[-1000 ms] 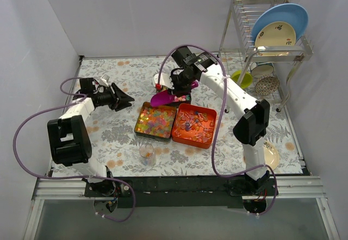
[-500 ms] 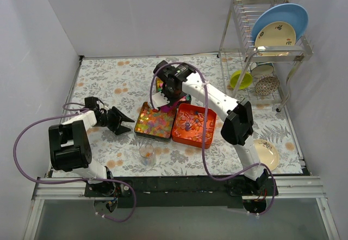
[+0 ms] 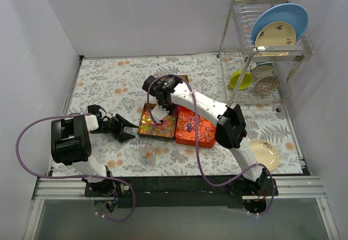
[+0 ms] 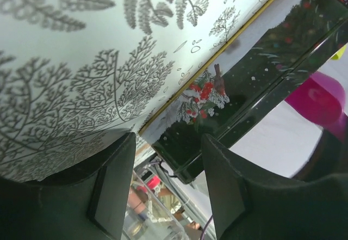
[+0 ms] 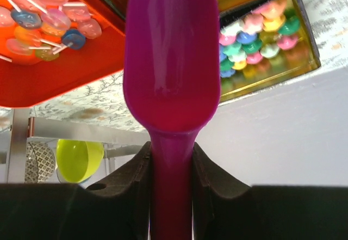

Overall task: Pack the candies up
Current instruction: Scoop the fake candies from the storage box.

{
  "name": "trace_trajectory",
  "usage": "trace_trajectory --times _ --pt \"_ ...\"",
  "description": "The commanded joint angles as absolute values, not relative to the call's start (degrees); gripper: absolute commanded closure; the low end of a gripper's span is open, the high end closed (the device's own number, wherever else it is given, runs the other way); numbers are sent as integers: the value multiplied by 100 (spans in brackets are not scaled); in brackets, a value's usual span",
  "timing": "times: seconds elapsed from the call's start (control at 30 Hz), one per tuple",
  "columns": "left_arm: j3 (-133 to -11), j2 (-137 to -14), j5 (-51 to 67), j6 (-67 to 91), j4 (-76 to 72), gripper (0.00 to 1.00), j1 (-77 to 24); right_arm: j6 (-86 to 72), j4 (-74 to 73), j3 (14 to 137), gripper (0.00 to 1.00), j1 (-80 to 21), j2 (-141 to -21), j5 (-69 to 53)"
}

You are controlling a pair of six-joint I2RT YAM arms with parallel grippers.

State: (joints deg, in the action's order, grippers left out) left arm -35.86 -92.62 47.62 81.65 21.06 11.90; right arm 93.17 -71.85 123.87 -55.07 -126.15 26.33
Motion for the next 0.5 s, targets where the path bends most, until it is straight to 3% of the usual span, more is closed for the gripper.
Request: trace_trajectory --times 0.0,0.13,0.47 --pt "-3735 -9483 5080 8078 1969 49 1169 9589 -7444 12244 99 -5625 -12770 3410" --pt "-3578 -9422 5097 8191 1820 49 1169 9431 -7479 11901 99 -5721 -12762 3551" --pt "-3366 -9290 5247 8341 1529 50 1178 8526 -7479 11409 99 -5696 -12428 2120"
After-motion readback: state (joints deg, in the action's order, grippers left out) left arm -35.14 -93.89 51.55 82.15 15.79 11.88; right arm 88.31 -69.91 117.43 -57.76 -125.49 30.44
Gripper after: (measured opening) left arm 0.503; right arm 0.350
